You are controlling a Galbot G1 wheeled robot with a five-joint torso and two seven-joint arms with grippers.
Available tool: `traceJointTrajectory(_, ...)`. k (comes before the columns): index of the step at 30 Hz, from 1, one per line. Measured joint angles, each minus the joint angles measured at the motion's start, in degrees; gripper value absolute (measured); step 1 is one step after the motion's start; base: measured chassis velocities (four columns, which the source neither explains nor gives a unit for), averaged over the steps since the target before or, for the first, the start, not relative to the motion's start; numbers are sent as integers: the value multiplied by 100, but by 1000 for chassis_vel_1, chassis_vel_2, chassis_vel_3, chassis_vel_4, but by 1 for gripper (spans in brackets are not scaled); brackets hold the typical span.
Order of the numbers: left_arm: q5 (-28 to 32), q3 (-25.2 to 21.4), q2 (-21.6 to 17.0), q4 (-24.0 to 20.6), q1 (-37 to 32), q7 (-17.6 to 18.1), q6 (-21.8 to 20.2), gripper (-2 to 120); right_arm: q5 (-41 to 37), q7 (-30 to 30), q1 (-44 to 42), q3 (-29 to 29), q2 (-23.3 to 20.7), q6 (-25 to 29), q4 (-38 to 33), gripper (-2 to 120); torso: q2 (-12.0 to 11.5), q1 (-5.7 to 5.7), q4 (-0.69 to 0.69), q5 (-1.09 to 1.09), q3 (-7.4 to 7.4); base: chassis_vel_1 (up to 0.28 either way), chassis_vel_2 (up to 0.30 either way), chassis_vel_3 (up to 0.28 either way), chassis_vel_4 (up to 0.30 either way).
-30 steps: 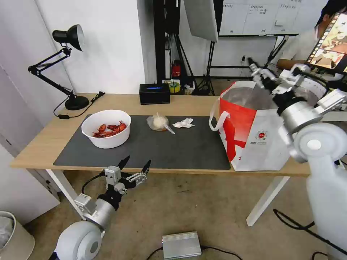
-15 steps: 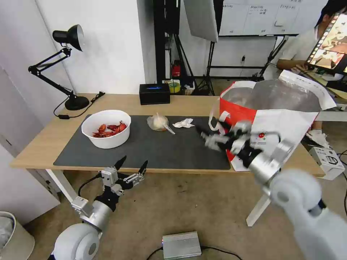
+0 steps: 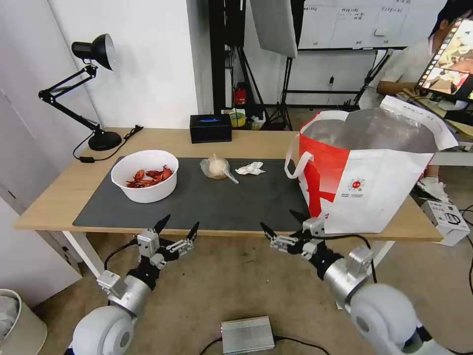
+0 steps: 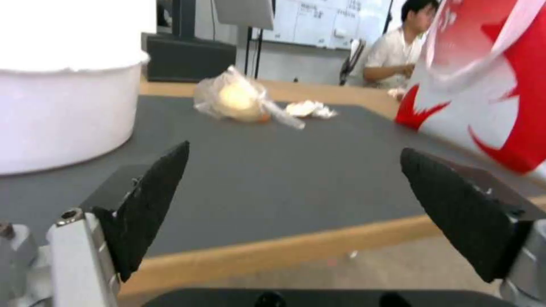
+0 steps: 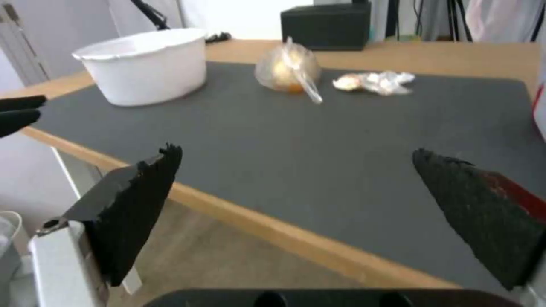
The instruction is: Pick up the trash from the table and place it into the takeout bag.
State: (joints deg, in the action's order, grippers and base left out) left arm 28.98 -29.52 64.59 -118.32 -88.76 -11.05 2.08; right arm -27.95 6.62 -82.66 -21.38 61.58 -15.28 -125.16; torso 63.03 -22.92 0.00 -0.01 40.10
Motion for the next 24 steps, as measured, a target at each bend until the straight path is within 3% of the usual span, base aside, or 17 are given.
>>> traceJointTrajectory(24,-47,-165,-53,99,-97,-157,45,100,-13,-181,-114,51,-13,-234,37,100,-1,0,0,0,0,0,0,0,0)
